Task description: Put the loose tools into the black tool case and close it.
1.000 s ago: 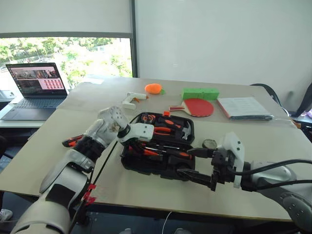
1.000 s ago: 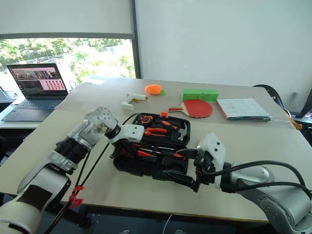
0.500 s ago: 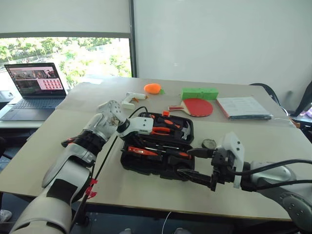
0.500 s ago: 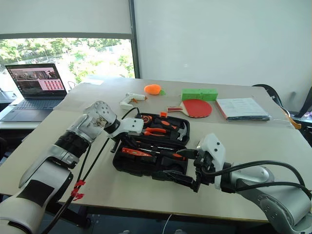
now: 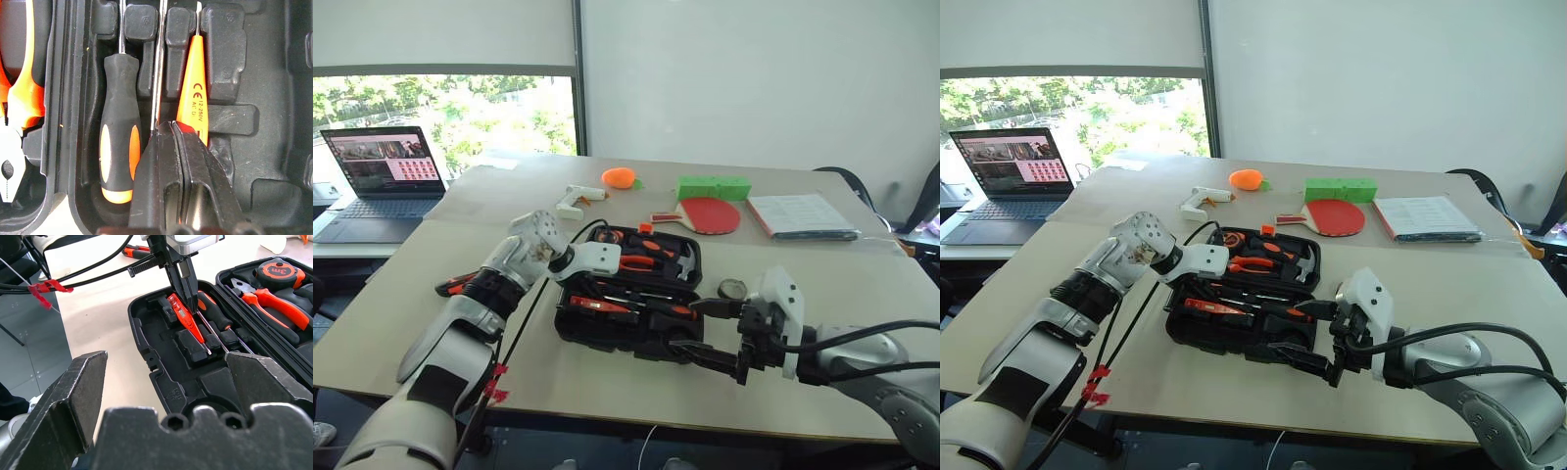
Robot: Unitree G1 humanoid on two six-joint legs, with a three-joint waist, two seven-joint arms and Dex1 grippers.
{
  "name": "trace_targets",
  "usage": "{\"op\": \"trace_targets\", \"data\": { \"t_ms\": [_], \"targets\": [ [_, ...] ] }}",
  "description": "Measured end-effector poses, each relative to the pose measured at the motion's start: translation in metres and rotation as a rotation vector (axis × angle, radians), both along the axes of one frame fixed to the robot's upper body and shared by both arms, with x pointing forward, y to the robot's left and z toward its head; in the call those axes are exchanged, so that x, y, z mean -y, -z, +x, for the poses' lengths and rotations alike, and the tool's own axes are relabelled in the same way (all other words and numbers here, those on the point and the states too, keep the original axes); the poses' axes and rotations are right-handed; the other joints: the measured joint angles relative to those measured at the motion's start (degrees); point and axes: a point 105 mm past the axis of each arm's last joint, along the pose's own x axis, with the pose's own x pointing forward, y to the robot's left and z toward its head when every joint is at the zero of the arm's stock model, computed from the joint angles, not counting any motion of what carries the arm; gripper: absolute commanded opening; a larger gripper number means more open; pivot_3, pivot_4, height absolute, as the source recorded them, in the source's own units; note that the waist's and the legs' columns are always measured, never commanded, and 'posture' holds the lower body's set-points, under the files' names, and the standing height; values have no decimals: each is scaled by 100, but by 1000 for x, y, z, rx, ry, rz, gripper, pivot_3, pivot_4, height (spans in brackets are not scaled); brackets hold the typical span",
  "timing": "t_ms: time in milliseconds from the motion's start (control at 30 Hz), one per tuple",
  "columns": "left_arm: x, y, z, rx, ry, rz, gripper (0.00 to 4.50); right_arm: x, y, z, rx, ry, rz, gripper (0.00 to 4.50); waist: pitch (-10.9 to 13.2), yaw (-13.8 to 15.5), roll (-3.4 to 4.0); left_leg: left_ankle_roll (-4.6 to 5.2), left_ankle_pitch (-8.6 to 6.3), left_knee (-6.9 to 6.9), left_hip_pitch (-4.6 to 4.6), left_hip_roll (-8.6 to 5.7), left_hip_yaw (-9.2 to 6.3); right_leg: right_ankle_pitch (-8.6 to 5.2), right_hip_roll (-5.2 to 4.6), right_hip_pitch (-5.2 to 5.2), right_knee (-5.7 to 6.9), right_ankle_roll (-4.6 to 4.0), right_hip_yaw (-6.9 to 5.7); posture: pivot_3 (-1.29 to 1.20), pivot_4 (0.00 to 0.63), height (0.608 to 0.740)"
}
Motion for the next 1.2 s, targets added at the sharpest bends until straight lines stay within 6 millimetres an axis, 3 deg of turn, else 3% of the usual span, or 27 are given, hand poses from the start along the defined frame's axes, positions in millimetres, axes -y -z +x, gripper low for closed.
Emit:
{"op": "trace_targets", "data": {
  "t_ms": [133,367,567,1200],
  "targets": [
    [2,-2,0,-22,-19,-43,74,0,0,0,-1,-2,1,4500,0,5,0,0,0,1,-1,0,0,0,0,0,0,0,-1,0,150,736],
    [0,-26,-4,-31,-7,-93,74,0,1,-2,-13,-6,7,4500,0,-3,0,0,0,-1,-1,0,0,0,0,-1,-2,0,-1,0,150,736],
    [-4,-8,-9,-57,-8,-63,74,-1,1,-2,-13,-7,8,4500,0,5,0,0,0,0,-2,0,0,0,-1,0,-1,0,-2,0,150,736],
    [-7,0,-3,-19,-12,-29,74,-1,1,-1,-14,-2,12,4500,0,6,0,0,0,0,-1,0,0,0,-1,1,-3,0,-2,0,150,736]
  ]
}}
